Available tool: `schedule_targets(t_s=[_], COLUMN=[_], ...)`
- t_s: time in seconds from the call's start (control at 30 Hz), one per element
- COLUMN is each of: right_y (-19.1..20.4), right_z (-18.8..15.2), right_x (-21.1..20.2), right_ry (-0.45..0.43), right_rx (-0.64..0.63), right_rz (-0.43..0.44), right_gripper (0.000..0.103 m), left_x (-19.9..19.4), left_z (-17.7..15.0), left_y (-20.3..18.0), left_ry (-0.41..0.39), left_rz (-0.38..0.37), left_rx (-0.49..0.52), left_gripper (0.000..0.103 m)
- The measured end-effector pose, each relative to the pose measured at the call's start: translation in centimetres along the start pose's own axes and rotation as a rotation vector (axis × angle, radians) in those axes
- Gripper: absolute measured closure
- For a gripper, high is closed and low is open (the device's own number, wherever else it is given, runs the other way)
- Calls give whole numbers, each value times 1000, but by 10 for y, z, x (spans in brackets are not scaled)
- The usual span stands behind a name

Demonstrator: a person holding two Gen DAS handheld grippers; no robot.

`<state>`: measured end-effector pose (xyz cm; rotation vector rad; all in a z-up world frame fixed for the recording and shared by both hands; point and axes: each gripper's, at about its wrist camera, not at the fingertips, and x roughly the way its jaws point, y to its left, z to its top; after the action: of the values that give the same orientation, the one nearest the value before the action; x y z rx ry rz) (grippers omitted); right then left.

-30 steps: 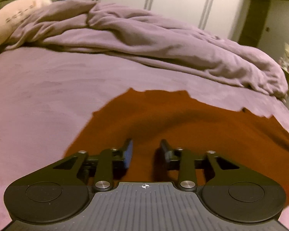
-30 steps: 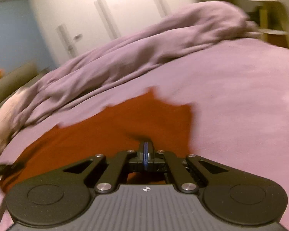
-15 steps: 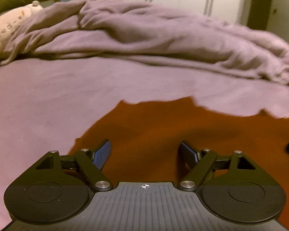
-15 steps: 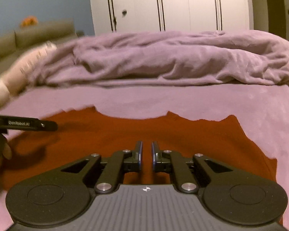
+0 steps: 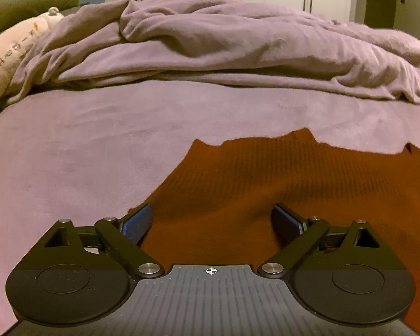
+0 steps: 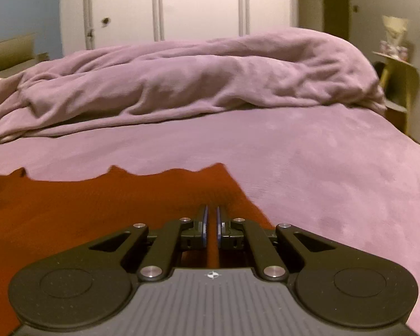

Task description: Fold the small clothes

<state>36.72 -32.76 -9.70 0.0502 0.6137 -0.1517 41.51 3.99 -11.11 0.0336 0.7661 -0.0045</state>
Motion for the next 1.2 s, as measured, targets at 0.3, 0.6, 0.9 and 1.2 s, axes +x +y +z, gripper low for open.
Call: schedule_targets(t_s=[0.3, 0.6, 0.9, 1.2], right_y=[30, 56, 60, 62], right_z=[-29, -83, -82, -86], right_x=[-93, -162, -183, -181], right_ry=[-34, 19, -4, 7], right_rx=[-84, -69, -76, -67], right_rz=[18, 99, 106, 123], right_gripper=[58, 58, 58, 58], left_x=[-67, -72, -53, -47], left_z=[-30, -60, -70, -78], left_y=[74, 116, 135, 146], left_ry=[79, 189, 227, 271], left_rz=[-6, -321, -514, -587], left_rx=[-73, -375, -602, -700], left_gripper=[5, 9, 46, 22])
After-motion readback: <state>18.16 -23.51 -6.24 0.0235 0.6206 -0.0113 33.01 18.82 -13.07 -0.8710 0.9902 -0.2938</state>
